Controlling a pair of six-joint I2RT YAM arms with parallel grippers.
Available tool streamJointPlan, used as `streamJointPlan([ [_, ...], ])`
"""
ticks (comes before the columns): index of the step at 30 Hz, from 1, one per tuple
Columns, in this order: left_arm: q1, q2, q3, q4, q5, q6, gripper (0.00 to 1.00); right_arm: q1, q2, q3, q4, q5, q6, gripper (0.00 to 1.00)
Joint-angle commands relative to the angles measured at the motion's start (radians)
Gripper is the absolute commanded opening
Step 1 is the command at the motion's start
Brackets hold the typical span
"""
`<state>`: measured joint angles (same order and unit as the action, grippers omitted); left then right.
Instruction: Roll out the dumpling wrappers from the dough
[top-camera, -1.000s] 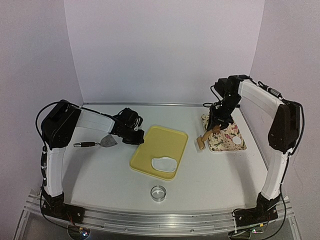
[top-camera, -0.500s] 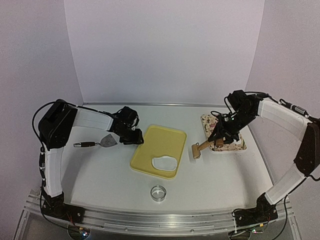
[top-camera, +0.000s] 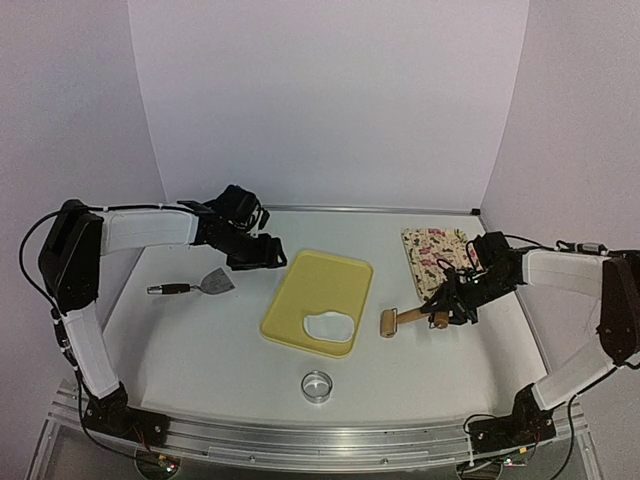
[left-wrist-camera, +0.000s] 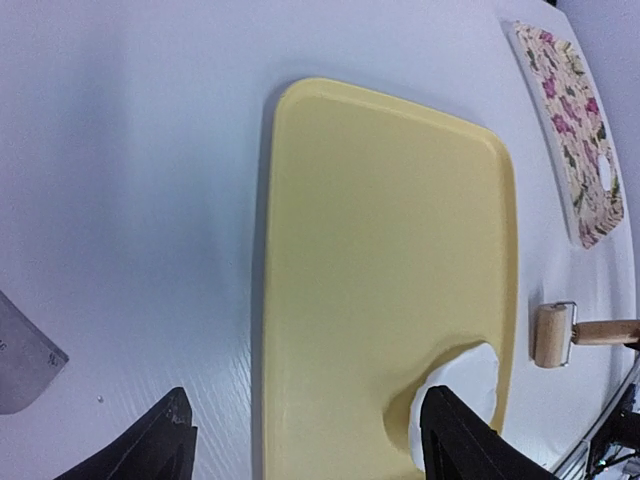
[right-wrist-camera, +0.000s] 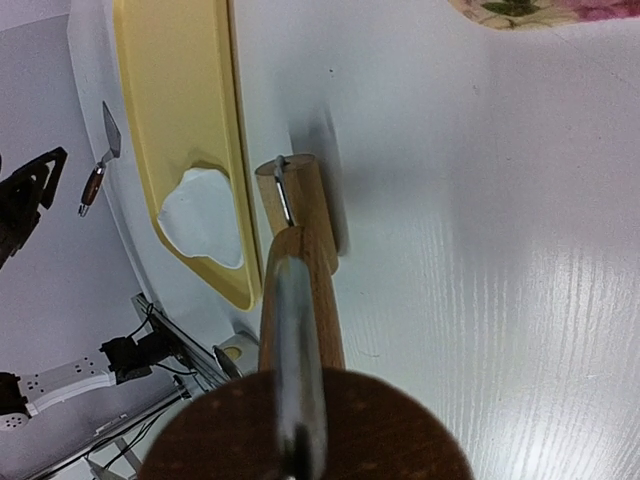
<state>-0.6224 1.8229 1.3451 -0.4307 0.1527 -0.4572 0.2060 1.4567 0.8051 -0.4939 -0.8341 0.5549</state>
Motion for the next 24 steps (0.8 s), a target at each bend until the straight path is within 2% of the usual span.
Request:
streamJointPlan([
  [1,0.004,-0.113,-0.089,-0.037,0.067,-0.011,0.76,-0.028,0.004,-0.053,0.076,0.027,0.012,0.13],
  [6,0.003,-0.197,-0.212,-0.049,0.085,-0.003,0.77,-0.031,0.029,-0.089,0.067,0.186,0.047,0.42],
  [10,0.002,-0.242,-0.290,-0.039,0.103,-0.004,0.77,-0.032,0.044,-0.084,0.053,0.294,0.050,0.59],
  [18,0.002,-0.263,-0.300,-0.028,0.090,-0.016,0.77,-0.032,0.006,-0.054,-0.018,0.449,0.064,0.68],
  [24,0.003,-0.241,-0.279,-0.016,0.050,-0.051,0.77,-0.022,-0.114,0.081,-0.124,0.432,-0.099,0.69],
])
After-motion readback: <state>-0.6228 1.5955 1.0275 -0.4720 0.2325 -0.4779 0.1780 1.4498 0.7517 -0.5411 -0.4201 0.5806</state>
